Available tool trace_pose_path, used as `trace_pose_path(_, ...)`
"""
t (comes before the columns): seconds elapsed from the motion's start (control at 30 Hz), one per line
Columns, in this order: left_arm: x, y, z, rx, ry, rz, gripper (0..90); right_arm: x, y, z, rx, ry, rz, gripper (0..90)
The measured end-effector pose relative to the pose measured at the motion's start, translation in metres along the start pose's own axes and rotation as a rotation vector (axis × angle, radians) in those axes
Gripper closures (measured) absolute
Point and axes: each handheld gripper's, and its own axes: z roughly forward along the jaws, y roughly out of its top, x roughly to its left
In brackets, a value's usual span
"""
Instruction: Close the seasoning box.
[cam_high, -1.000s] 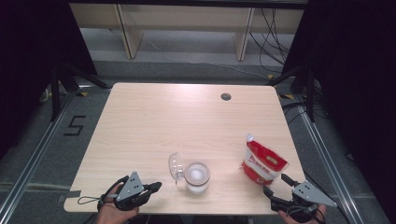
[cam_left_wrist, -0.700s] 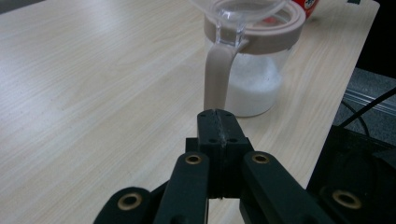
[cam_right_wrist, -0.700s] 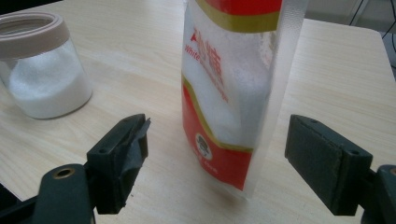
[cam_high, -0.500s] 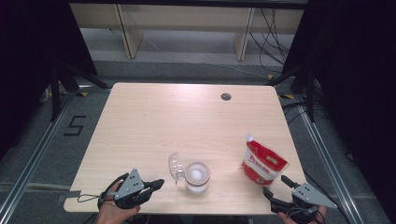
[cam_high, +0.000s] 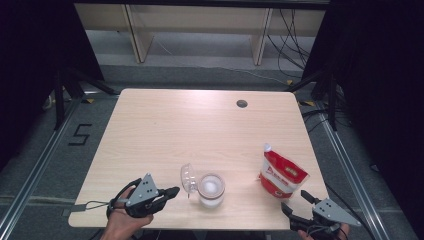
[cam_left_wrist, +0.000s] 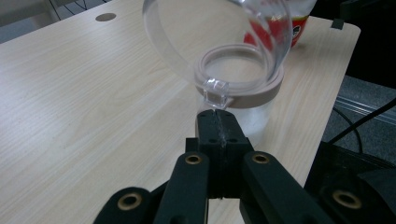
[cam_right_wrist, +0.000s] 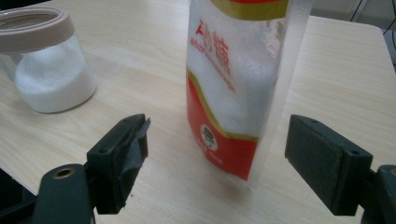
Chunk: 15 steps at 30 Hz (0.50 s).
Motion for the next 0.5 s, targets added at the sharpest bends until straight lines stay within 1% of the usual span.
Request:
trace_pose_path(0.03,0.001,0.002,0.001,-0.001,-0.011,0.025,89.5,0.0,0.0,0.0,-0.005,-0.002,-0.003,22.1)
trace_pose_path(0.07,0.0,0.004,0.002,0.007,-0.013,0.004,89.6,-0.001,0.0,0.0,-0.008,-0.002,-0.01,22.0)
trace_pose_path(0.1,0.001,0.006,0.003,0.009,-0.009,0.026,89.5,-0.003,0.0,0.0,-0.016,-0.007,-0.04,22.0)
trace_pose_path(0.13,0.001,0.007,0.003,0.008,-0.007,0.022,89.5,-0.003,0.0,0.001,-0.026,-0.011,-0.047,22.0)
trace_pose_path(0.17,0.0,0.009,0.004,0.008,-0.01,0.024,89.5,-0.001,-0.001,0.001,-0.017,0.002,-0.025,22.0)
trace_pose_path(0.2,-0.001,0.01,0.005,0.004,-0.016,0.006,89.5,-0.001,-0.001,0.001,-0.016,0.01,-0.02,22.1)
trace_pose_path(0.23,0.0,0.012,0.005,0.006,-0.014,0.032,89.5,-0.001,-0.001,0.001,-0.019,-0.005,-0.029,22.1)
trace_pose_path(0.27,-0.001,0.013,0.006,0.0,-0.017,0.02,89.5,-0.002,-0.001,0.001,-0.02,-0.002,-0.031,22.1)
trace_pose_path(0.3,-0.001,0.015,0.006,-0.005,-0.022,0.036,89.5,-0.001,-0.001,0.001,-0.021,-0.003,-0.032,22.1)
trace_pose_path(0.33,-0.001,0.016,0.007,-0.002,-0.018,0.04,89.5,-0.001,-0.001,0.001,-0.021,-0.002,-0.029,22.2)
trace_pose_path(0.37,-0.002,0.017,0.007,-0.002,-0.02,0.034,89.5,-0.001,-0.001,0.001,-0.02,-0.002,-0.029,22.2)
trace_pose_path(0.4,-0.002,0.018,0.008,-0.005,-0.024,0.03,89.5,-0.002,-0.001,0.001,-0.017,0.012,-0.023,22.2)
trace_pose_path(0.43,-0.002,0.018,0.008,-0.008,-0.025,0.033,89.5,-0.001,-0.001,0.001,-0.017,0.01,-0.02,22.2)
trace_pose_path(0.47,-0.002,0.02,0.008,-0.009,-0.02,0.048,89.5,-0.001,-0.001,0.001,-0.018,0.003,-0.026,22.2)
trace_pose_path(0.5,-0.002,0.02,0.009,-0.004,-0.017,0.052,89.5,-0.001,-0.001,0.001,-0.02,-0.003,-0.031,22.2)
